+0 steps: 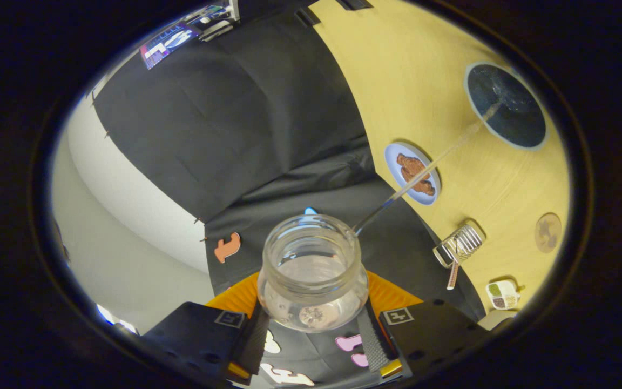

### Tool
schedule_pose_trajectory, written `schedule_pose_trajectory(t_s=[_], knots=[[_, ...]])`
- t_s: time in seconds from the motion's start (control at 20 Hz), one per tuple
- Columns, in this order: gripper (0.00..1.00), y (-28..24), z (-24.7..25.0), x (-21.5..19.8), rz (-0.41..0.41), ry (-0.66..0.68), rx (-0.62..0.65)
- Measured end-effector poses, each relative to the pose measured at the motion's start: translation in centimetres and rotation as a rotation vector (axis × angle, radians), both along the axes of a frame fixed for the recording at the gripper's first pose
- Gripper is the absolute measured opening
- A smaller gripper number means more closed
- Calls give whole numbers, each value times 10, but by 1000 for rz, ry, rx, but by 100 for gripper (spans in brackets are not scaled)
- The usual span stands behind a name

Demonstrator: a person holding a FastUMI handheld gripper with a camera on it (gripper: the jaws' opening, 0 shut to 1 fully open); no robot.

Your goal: Take the bottle from table, then pour the juice into the cup, finally place the bottle on the coaster

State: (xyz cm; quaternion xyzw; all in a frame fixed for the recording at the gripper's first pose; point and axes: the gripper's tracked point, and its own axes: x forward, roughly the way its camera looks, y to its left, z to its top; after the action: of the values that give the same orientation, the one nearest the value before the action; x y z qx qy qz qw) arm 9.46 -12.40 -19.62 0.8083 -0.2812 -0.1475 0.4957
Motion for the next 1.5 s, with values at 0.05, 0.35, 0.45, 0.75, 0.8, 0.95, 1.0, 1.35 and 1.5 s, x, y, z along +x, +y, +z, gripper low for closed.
schedule_pose_trajectory(t_s=[0.05,0.35,0.45,0.75,0.8,0.95,1.0,1.35,1.5], knots=[[77,1,1,0,1,-4,9],[77,4,9,0,0,-33,35],[77,5,14,1,5,-41,45],[77,6,23,3,9,-53,71],[77,7,24,4,11,-56,76],[77,7,31,5,11,-65,85],[77,7,33,4,10,-67,90],[77,12,43,7,20,-74,101],[76,16,39,11,28,-54,88]])
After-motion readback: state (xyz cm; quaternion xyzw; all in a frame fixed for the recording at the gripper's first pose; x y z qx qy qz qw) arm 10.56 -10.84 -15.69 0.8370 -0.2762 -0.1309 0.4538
